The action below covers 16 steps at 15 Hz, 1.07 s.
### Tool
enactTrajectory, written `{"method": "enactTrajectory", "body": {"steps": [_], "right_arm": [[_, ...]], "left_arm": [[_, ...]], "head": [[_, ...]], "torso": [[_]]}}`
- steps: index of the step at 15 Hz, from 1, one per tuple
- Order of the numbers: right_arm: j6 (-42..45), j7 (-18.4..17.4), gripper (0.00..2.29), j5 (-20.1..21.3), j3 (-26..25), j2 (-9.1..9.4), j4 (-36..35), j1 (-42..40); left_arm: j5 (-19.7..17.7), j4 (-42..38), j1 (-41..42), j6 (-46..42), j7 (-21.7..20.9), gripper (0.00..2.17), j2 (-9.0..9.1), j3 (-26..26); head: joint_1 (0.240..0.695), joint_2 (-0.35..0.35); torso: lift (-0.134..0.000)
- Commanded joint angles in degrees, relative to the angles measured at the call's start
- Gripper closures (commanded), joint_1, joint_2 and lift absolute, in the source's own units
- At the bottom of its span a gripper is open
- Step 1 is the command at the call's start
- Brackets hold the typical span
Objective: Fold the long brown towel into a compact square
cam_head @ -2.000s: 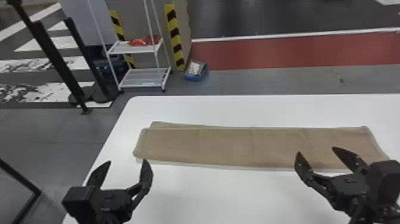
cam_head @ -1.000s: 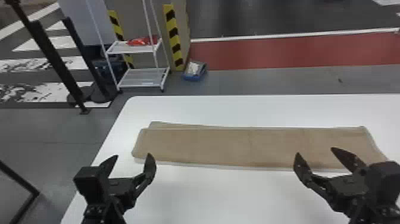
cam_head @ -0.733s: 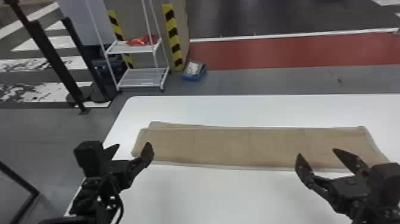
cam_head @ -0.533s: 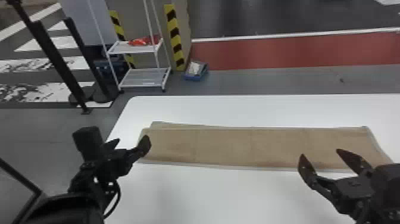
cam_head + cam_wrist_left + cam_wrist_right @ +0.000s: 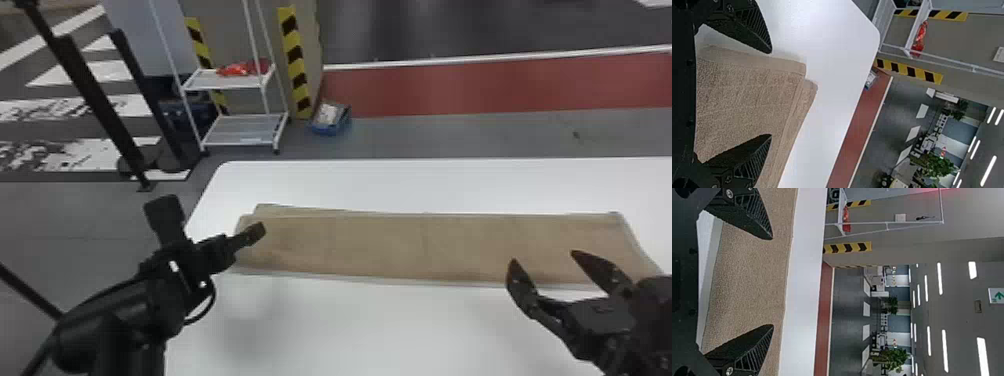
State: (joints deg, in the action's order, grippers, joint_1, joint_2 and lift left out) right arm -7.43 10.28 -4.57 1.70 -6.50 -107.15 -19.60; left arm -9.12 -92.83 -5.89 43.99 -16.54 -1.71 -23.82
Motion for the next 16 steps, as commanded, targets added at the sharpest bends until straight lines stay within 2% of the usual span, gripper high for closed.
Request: {"method": "enactTrajectory", "body": {"steps": [1, 3, 7, 9, 10, 11, 12, 13, 14, 16], "right_arm": [[-0.27, 0.00, 0.08, 0.00, -0.30, 0.00, 0.01, 0.09], [-0.27, 0.00, 0.08, 0.09, -0.30, 0.00, 0.10, 0.17], [-0.44, 0.00, 0.08, 0.18, -0.30, 0.18, 0.36, 0.26], [-0.44, 0.09, 0.08, 0.18, -0.30, 0.09, 0.36, 0.26], [-0.44, 0.09, 0.08, 0.09, -0.30, 0.09, 0.36, 0.17], [-0.44, 0.09, 0.08, 0.09, -0.39, 0.09, 0.36, 0.09], [-0.44, 0.09, 0.08, 0.00, -0.56, 0.09, 0.36, 0.00], [-0.44, 0.09, 0.08, 0.00, -0.56, 0.09, 0.36, 0.00], [-0.44, 0.09, 0.08, 0.00, -0.56, 0.09, 0.36, 0.00], [-0.44, 0.09, 0.08, 0.00, -0.56, 0.09, 0.36, 0.00]], "left_arm": [[0.07, 4.85, -2.20, -0.79, 0.01, 0.13, -1.01, -0.26], [0.07, 6.43, -2.55, -1.84, 0.10, 0.13, -1.63, -0.35], [-0.29, 6.08, -1.85, 0.27, -1.30, 0.17, -1.63, -0.53], [-0.46, 5.55, -1.49, 3.25, -3.24, 0.34, -1.63, -0.35], [-0.46, 4.94, -1.06, 3.25, -4.12, 0.56, -1.63, -0.35], [-0.46, 3.97, -0.62, 3.78, -5.43, 0.99, -1.63, -0.35], [-0.64, 2.30, 0.00, 4.66, -5.70, 1.62, -1.54, -0.18], [-0.55, 0.72, 0.35, 7.12, -5.61, 2.02, -1.36, -0.26], [-0.55, -0.86, 0.61, 9.23, -5.70, 2.15, -1.36, -0.18], [-0.64, -3.76, 1.85, 9.93, -5.70, 2.15, -1.36, -0.44]], "head": [[0.695, 0.182], [0.695, 0.184], [0.695, 0.191], [0.695, 0.186], [0.695, 0.182], [0.695, 0.177], [0.695, 0.169], [0.695, 0.166], [0.695, 0.164], [0.695, 0.160]], "torso": [[-0.102], [-0.102], [-0.102], [-0.102], [-0.102], [-0.102], [-0.102], [-0.102], [-0.102], [-0.102]]}}
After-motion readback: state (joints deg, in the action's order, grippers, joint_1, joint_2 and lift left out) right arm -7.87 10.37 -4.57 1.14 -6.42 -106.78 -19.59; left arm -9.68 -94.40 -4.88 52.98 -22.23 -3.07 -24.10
